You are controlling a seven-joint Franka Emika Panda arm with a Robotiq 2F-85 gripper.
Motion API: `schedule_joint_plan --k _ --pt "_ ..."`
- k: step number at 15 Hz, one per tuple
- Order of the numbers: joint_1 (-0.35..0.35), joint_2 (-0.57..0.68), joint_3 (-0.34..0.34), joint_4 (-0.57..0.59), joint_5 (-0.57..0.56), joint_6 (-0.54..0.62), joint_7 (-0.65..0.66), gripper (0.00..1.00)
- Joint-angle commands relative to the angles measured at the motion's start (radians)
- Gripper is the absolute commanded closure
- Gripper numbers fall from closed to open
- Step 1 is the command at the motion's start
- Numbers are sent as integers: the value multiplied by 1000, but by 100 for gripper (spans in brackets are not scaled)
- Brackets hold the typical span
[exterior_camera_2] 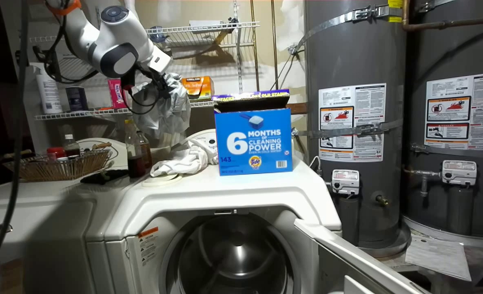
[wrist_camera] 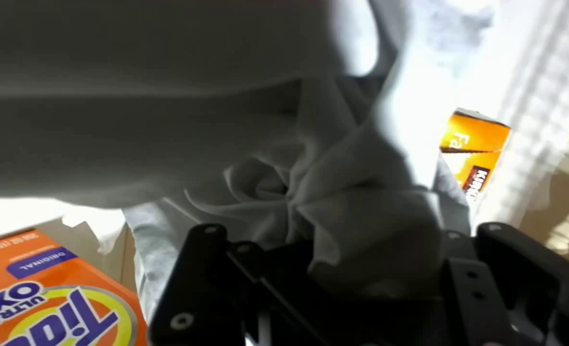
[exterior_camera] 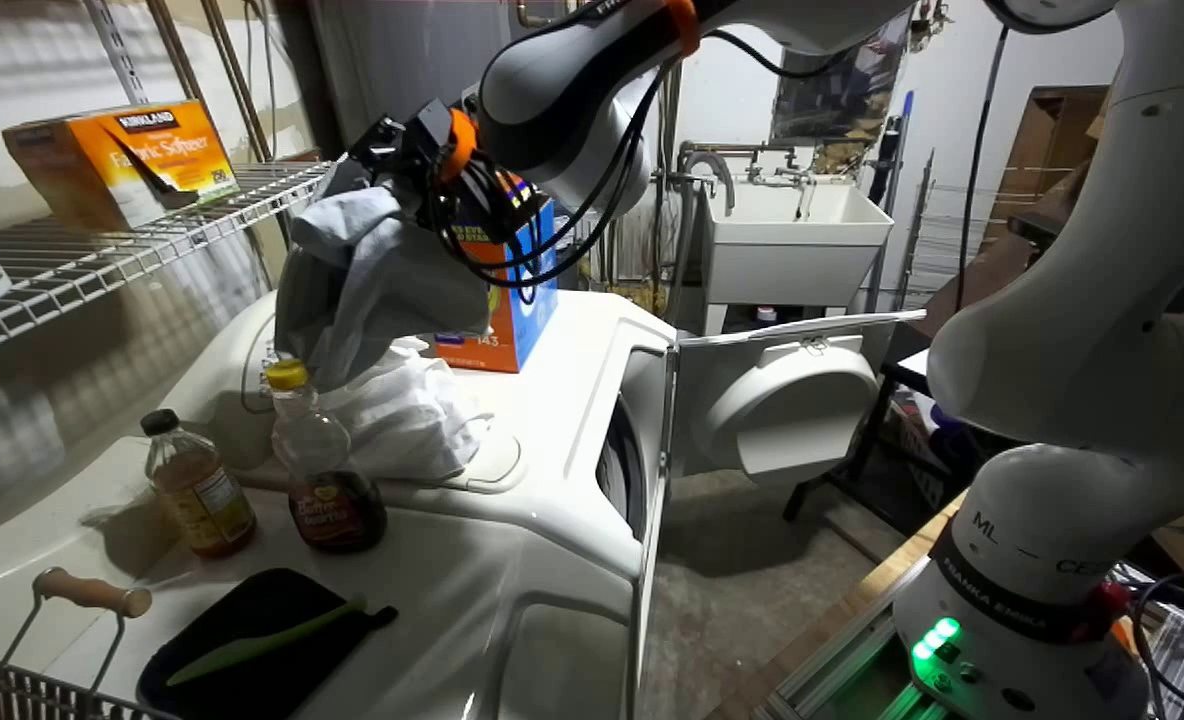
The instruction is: Put one white cloth in the washing machine
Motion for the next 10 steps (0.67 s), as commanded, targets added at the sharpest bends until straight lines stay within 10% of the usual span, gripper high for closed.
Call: schedule_joint_plan --k 1,6,10 --pt "-270 -190 221 -75 116 -106 104 100" --pt "-645 -291 514 -182 148 -92 200 100" --pt "-807 -345 591 -277 162 -22 271 100"
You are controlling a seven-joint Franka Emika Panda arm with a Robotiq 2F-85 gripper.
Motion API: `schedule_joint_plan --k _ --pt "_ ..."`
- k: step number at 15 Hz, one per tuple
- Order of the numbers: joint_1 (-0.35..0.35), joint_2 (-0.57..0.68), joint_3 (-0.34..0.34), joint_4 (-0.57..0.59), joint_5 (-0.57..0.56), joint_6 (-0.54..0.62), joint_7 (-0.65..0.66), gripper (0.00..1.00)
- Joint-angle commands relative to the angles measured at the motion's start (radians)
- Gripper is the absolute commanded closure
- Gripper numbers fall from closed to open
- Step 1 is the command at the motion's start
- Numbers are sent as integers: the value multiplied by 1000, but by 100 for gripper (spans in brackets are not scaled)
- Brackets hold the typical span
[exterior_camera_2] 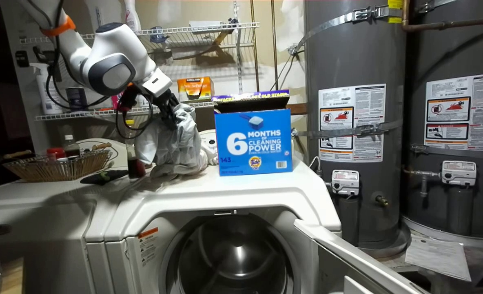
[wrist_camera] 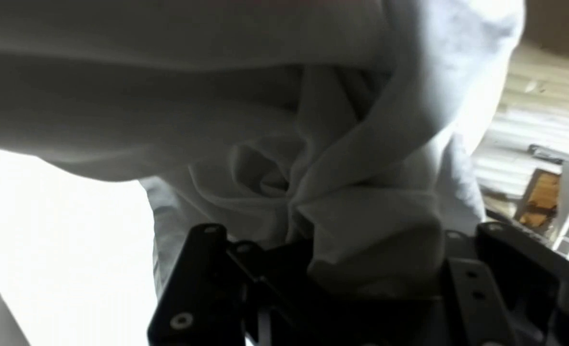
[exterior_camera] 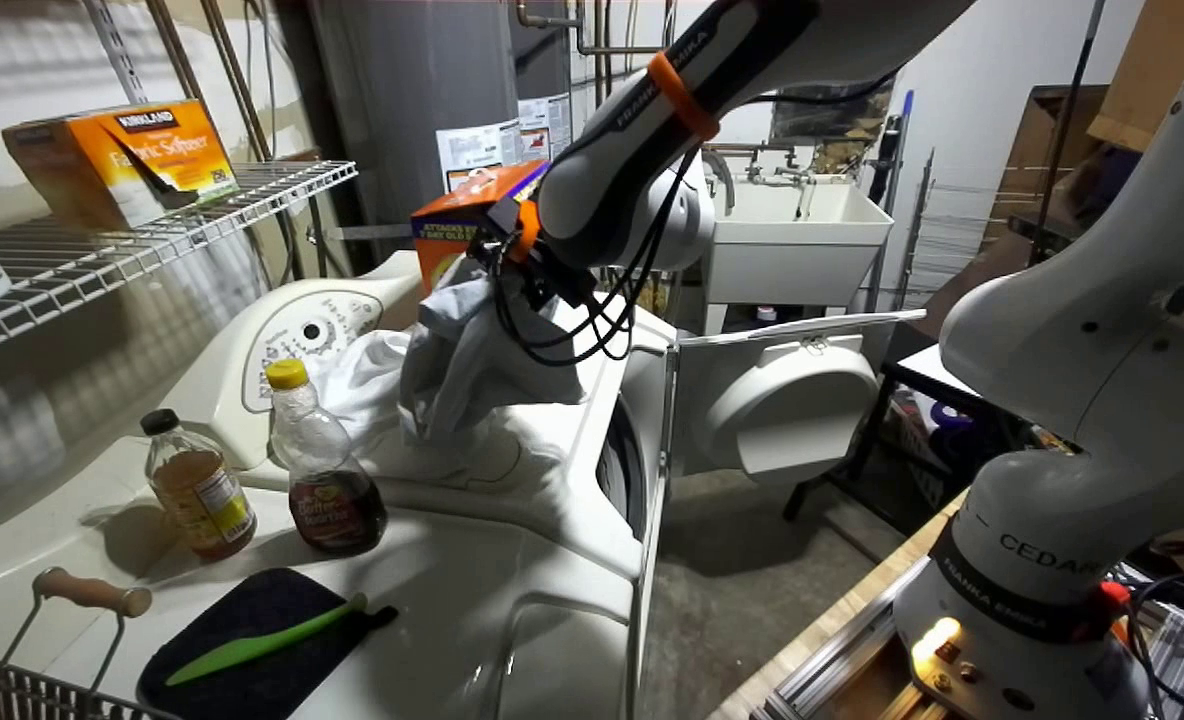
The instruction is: Put one white cloth in the washing machine
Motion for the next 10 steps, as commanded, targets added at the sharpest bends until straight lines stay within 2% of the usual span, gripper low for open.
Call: schedule_joint_plan --k 1,4,10 --pt "-108 -84 56 -66 67 94 63 100" --pt "-103 -117 31 -139 221 199 19 100" --pt "-20 -111 27 -292 706 437 -130 100"
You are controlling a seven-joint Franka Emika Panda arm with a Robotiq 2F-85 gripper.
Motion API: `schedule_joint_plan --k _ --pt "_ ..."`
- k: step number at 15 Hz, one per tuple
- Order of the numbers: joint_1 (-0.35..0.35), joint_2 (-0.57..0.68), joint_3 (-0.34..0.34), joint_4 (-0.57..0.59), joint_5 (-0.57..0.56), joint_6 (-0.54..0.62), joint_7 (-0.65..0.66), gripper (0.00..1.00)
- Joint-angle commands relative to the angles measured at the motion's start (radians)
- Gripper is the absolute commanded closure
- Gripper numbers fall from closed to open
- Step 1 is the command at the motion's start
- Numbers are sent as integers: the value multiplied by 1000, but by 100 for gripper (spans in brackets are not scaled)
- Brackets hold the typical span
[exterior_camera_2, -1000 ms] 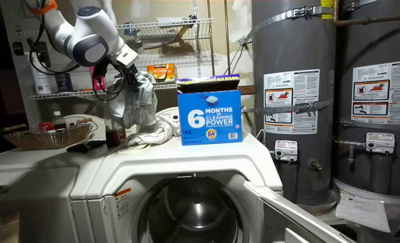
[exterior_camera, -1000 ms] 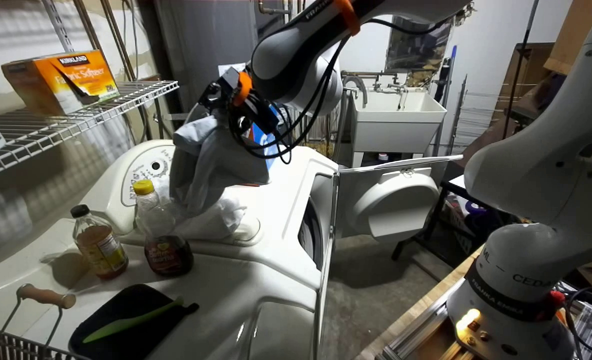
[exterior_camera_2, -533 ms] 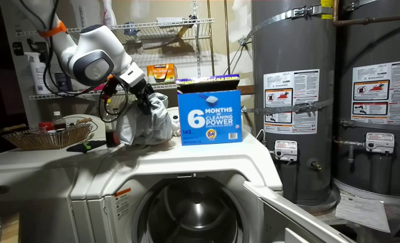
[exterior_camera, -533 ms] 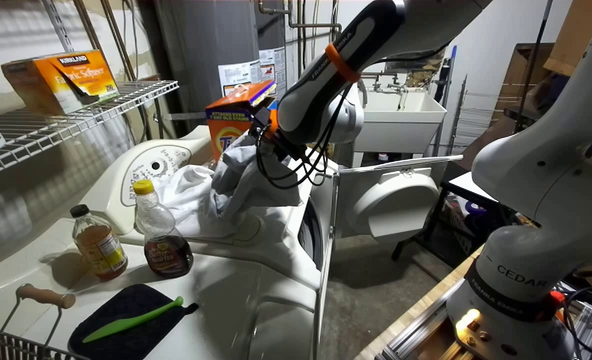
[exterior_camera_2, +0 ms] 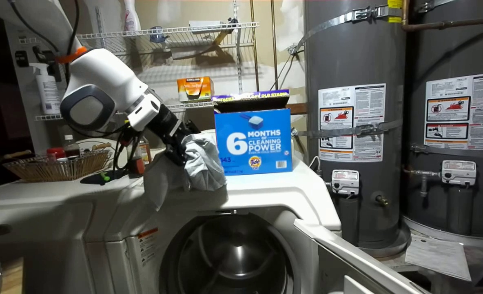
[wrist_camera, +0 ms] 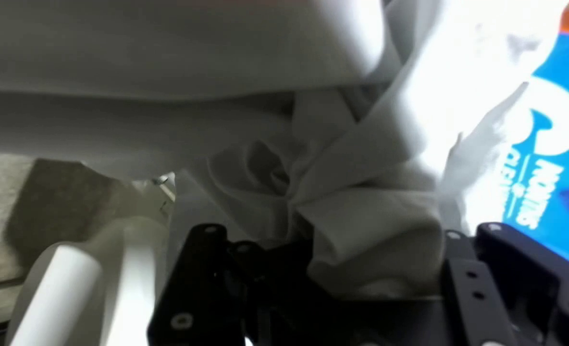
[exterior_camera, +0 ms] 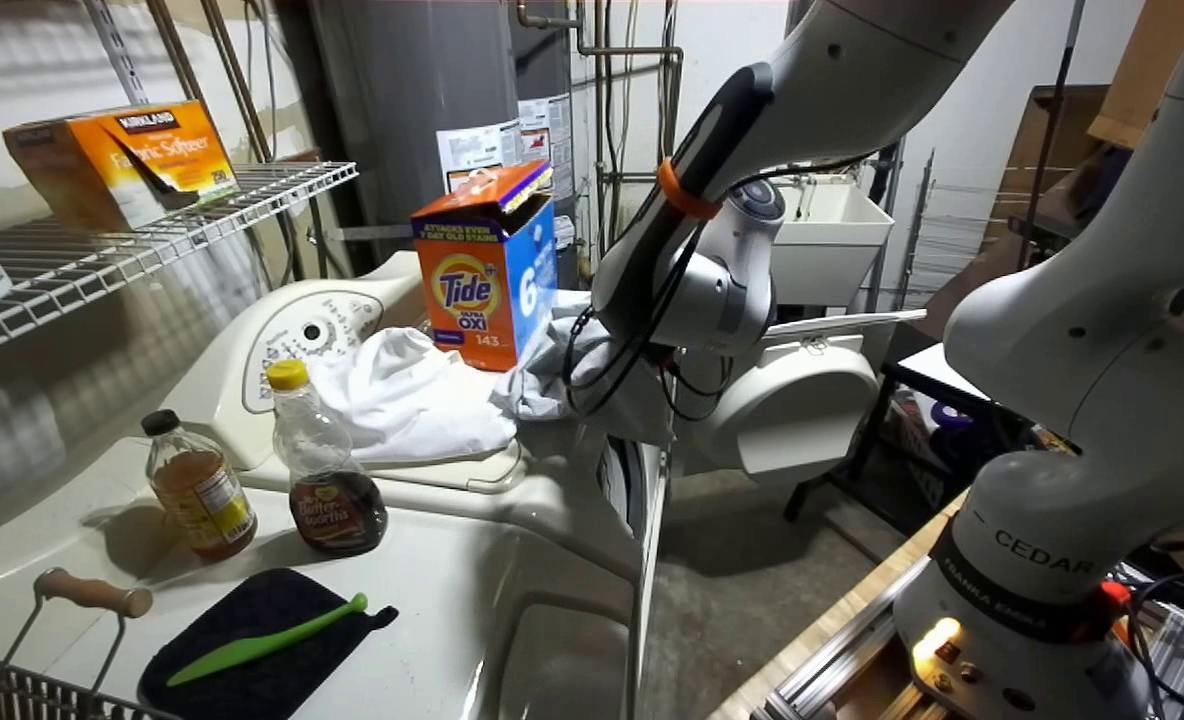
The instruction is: Put one white cloth in the washing machine
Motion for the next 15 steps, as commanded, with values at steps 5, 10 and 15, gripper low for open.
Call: schedule_joint_plan --k 5,10,15 --pt "46 0 1 -76 241 124 -73 100" --pt "17 -79 -4 -73 199 -32 -6 100" --pt "-88 -210 38 -62 125 -301 14 100"
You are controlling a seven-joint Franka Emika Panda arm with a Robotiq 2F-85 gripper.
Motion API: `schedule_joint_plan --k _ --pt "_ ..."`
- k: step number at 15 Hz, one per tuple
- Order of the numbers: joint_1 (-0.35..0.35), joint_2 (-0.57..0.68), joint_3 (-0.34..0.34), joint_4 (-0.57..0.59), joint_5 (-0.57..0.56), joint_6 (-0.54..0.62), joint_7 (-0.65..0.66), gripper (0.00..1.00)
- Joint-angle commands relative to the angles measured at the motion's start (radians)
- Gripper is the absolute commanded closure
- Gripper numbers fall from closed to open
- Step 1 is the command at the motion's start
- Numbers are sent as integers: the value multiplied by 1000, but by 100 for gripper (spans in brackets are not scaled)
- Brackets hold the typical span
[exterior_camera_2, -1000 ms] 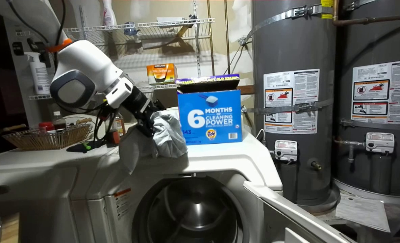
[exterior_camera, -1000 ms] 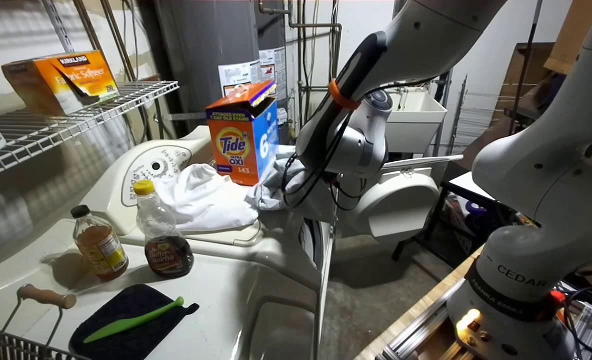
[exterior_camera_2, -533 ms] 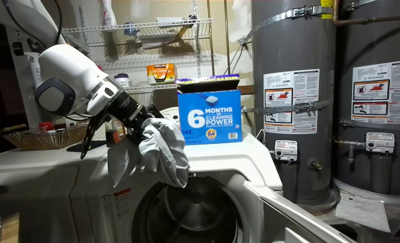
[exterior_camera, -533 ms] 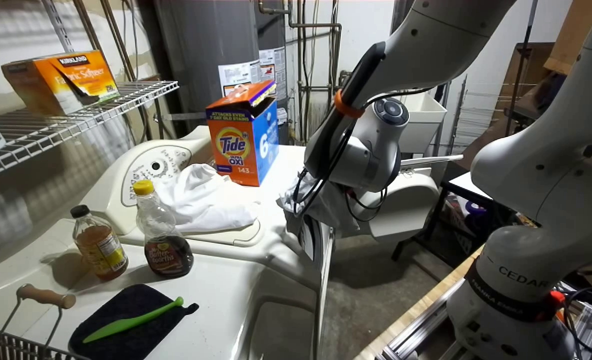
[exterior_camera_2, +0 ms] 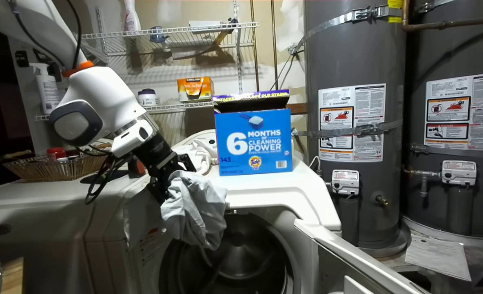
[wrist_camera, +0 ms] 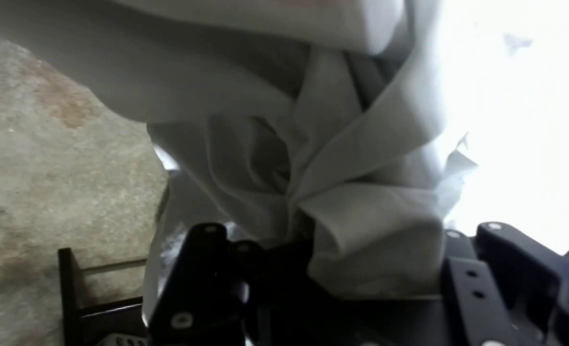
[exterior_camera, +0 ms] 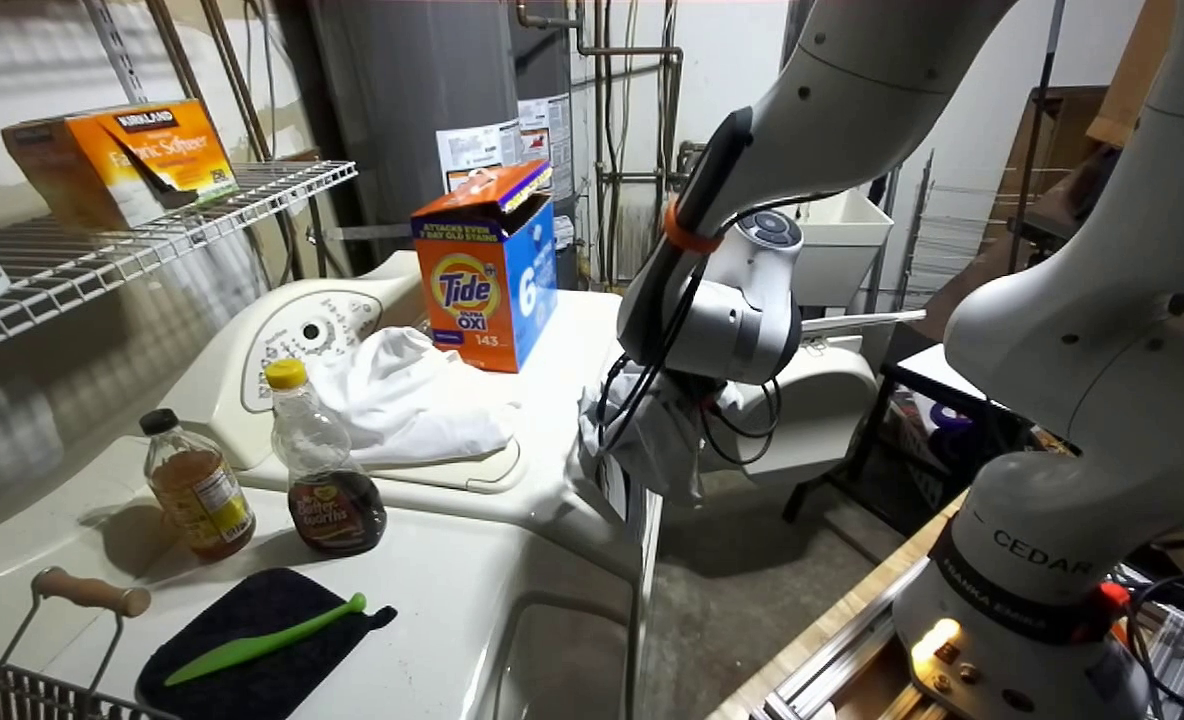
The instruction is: Put one white cloth in the washing machine
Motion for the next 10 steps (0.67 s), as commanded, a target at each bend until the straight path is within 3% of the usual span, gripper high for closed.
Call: schedule_joint_plan --k 1,5,6,8,10 --pt "-97 -127 58 15 -67 -155 44 100" --pt "-253 -247 187 77 -43 -260 -26 100" --pt "-184 -149 123 28 -45 -228 -12 100" --pt "-233 -198 168 46 -45 -243 -16 100" --pt "-239 -221 177 52 -45 -244 -16 100"
